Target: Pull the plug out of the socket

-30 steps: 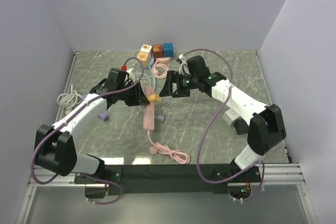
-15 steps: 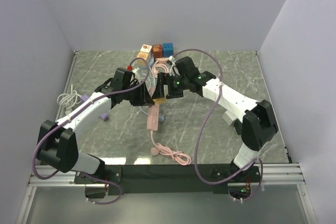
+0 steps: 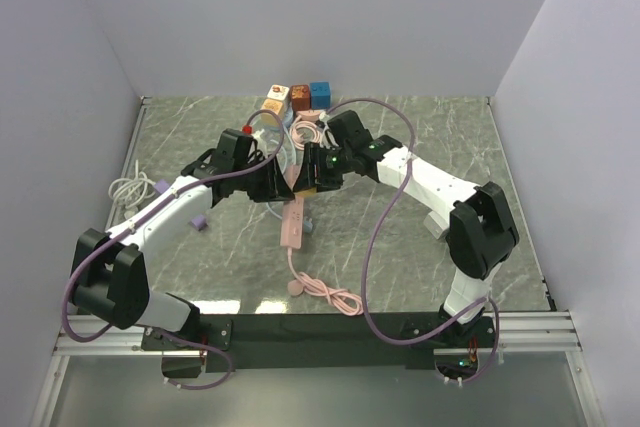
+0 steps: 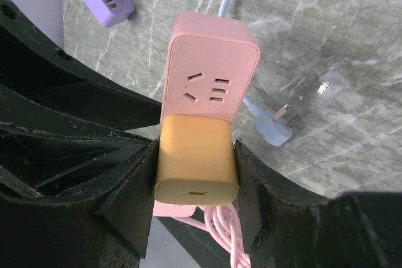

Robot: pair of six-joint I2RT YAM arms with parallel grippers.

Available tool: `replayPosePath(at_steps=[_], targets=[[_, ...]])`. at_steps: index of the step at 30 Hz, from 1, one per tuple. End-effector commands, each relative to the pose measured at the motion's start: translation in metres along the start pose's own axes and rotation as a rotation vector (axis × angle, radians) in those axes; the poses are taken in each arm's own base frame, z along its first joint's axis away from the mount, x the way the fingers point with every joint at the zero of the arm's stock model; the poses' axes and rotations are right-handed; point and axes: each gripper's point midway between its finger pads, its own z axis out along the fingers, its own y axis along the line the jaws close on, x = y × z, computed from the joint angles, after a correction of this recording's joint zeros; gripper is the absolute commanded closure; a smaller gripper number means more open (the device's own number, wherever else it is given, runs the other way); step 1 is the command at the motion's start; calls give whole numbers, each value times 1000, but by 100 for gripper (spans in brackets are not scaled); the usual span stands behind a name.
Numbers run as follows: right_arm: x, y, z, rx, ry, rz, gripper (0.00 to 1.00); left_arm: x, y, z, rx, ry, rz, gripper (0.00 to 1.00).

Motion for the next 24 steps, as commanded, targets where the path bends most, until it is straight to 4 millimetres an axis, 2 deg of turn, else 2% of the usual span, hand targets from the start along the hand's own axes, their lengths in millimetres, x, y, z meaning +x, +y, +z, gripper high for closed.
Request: replayPosePath(at_steps=[1,3,4,8,11,19,24], targets=[[-9,13,0,-28,-13,-2,77,-22,-28,-9,85,-77,31,99],[-11,12,-2,-31,-13,9,94,-20,-24,-7,71,-71,31,99],[-12,17,-5,-46,-14,12,100,-19,-19,-4,54,-68,30,99],[-20,15,-19,-57,-36,34,100,-5,7,11,-18,-43,16,99],[-22,9,-21,-49,-30,55,100,8,26,24,-56,-26,-9,99],[-9,0,-19,-40,20,90,100,28,74,51,-211,15,-78,100],[-4,-5,-24,-14,29,98,100,24,82,57,-256,18,-97,100]])
